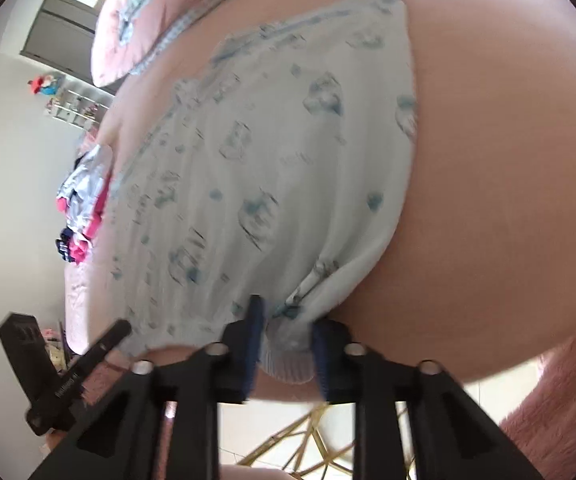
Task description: Fold clothes
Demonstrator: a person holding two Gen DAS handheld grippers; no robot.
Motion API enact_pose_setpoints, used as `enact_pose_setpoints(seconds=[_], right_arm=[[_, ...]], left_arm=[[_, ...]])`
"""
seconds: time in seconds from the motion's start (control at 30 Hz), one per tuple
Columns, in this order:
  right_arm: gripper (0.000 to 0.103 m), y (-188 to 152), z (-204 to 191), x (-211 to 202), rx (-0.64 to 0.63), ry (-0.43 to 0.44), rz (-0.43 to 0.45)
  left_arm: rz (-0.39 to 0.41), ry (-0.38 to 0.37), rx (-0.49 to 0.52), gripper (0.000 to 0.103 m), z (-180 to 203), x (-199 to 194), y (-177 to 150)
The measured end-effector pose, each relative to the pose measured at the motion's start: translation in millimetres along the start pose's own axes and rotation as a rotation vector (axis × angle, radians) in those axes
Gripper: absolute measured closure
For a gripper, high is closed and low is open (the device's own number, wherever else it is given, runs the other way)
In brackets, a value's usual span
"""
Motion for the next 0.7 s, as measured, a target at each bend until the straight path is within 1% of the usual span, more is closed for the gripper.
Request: enact_pose_setpoints(seconds=[0.07, 0.13, 0.2, 0.23, 0.33, 0.37, 0.4, 0.43, 0.5, 0.53, 0.57, 0.63, 0.7], right_arm=[[0.088, 10.7, -15.5, -8.2, -0.043, 0.015, 0.025], [0.088, 23.1, -41.1, -9.2, -0.110, 0.027, 0.044], [0.088, 31.6, -73.2, 0.0, -0.186, 0.043, 0.038], [0.088, 37.7, -84.3, 11.8, -0.211, 0.047, 0.022], [0.088, 40.7, -102.1, 66.0, -0.254, 0.011, -0.100], [0.087, 36.0, -100.6, 79.0, -0.256, -0.034, -0.155], [0.088, 34.9, -98.6, 85.1, -0.247, -0.040, -0.169], [0.084, 35.2, -98.4, 73.9, -0.225, 0.015, -0.154], [0.084, 35.8, -97.7, 50.2, -0.182, 0.122, -0.120], [0.079, 35.2, -94.7, 32.3, -0.175, 0.170, -0.080], [0.067, 34.3, -91.0, 14.8, -0.167, 0.211, -0.040], [0.059, 30.2, -75.5, -13.0, -0.144, 0.228, 0.028], [0.059, 24.5, -57.4, -17.3, -0.123, 0.189, 0.050]], left_arm=[[0.012, -0.017, -0.011, 0.067, -1.1, -0.5, 2.8], [0.026, -0.041, -0.012, 0.067, -0.6, -1.5, 5.2], [0.036, -0.071, -0.006, 0.067, 2.7, -2.6, 5.7], [0.040, -0.085, -0.003, 0.067, 4.3, -3.2, 6.0], [0.053, -0.128, 0.008, 0.067, 9.4, -4.4, 6.6], [0.050, -0.131, 0.017, 0.067, 12.3, -2.8, 5.9], [0.045, -0.136, 0.029, 0.067, 15.9, -1.8, 4.6], [0.039, -0.152, 0.043, 0.067, 21.1, -1.2, 3.6], [0.028, -0.184, 0.074, 0.067, 32.3, 0.4, 2.5], [0.023, -0.197, 0.097, 0.067, 41.3, 3.1, 6.1], [0.019, -0.211, 0.120, 0.067, 50.2, 5.8, 9.6], [0.010, -0.237, 0.167, 0.067, 68.5, 11.5, 17.1], [-0.010, -0.255, 0.215, 0.067, 91.5, 22.3, 27.6]])
Point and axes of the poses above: each gripper's, at about its wrist camera, not at the fingertips, and x roughly the way its jaws point, z to its right, y to its top, the point moved 3 cm from there along x, roughly the way its jaws point, and after that the axes turned 2 degrees about -z, right-handed, at the moved point
